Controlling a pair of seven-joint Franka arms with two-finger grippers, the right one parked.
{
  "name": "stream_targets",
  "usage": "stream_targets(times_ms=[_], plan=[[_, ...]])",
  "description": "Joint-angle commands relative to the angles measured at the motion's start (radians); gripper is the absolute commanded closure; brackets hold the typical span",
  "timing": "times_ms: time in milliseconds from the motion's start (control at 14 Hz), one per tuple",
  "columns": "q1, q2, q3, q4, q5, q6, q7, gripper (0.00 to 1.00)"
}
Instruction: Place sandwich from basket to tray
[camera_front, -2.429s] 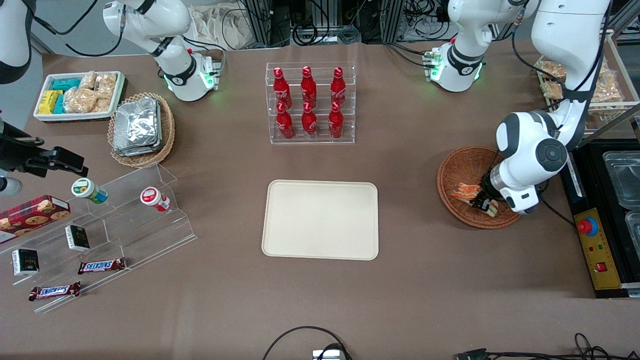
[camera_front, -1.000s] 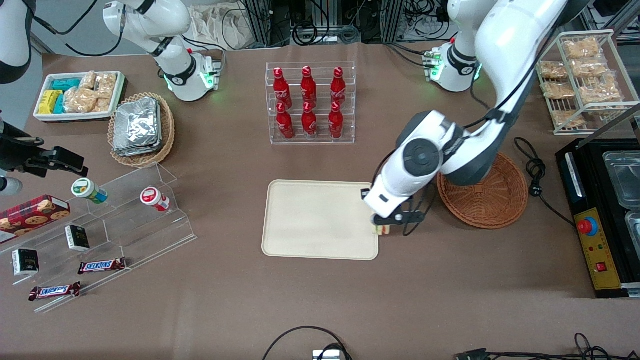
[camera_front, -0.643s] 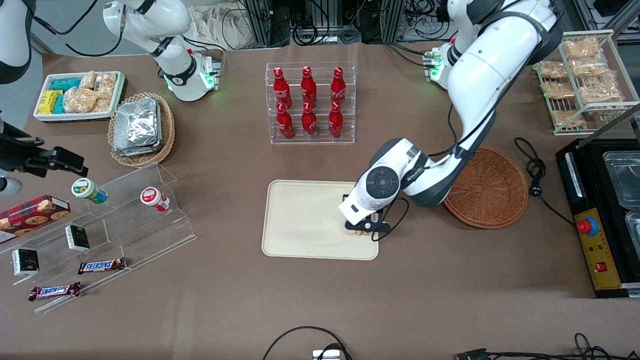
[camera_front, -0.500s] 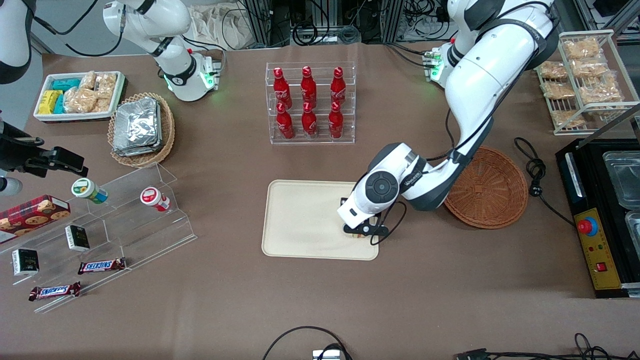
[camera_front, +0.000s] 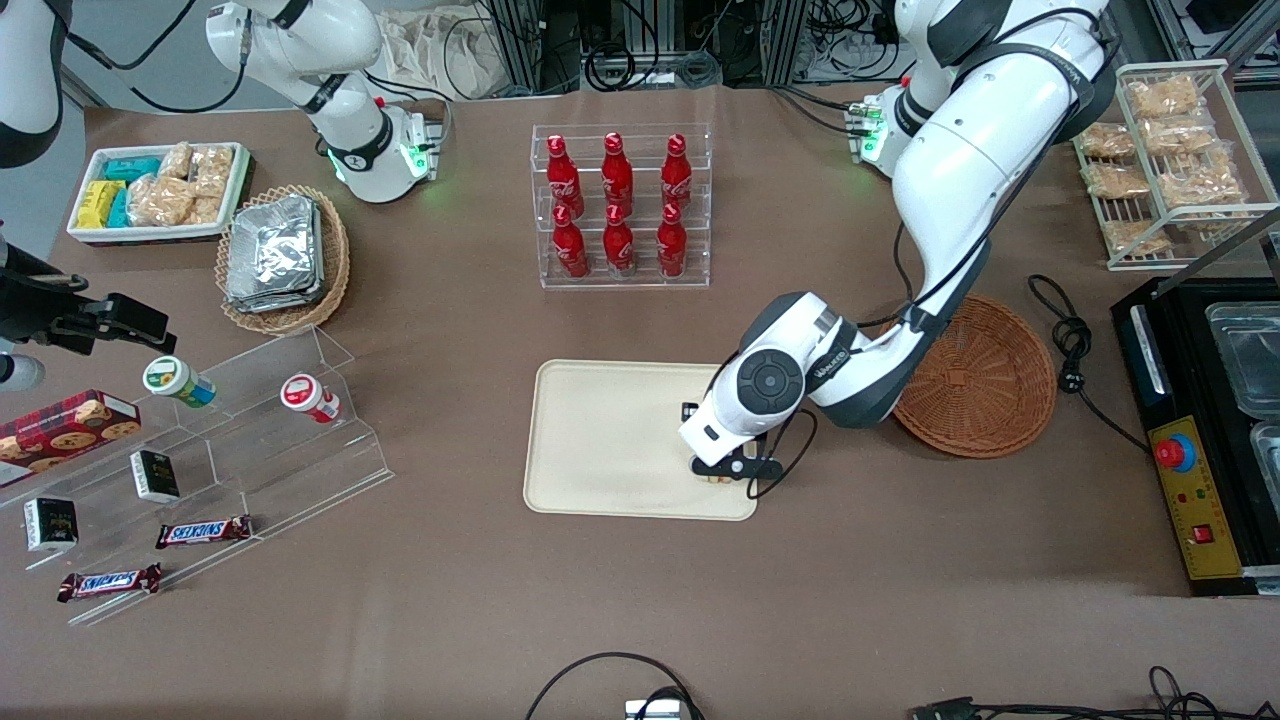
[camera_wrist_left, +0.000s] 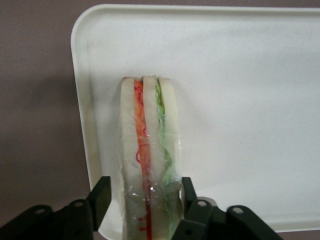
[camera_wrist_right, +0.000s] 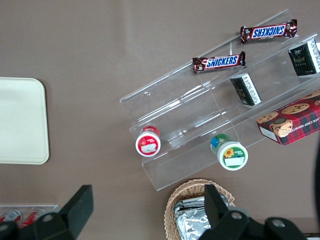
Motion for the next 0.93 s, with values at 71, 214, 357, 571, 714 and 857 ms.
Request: stream_targets(times_ms=[71, 214, 357, 571, 714, 857], plan=[[0.020, -0.066, 0.005, 0.024, 0.018, -0.052, -0.015, 0.00], [0.031, -0.152, 0.005, 0.017, 0.020, -0.175, -0.008, 0.00], [0.111, -0.239, -0.006, -0.049, 0.003, -0.204, -0.005, 0.00], [0.280, -0.414, -0.102, -0.303, -0.005, -0.127, 0.037, 0.00], [0.435, -0.540, -0.200, -0.490, -0.006, -0.019, 0.074, 0.00], [0.602, -0.604, -0.338, -0.560, -0.032, 0.006, 0.096, 0.00]])
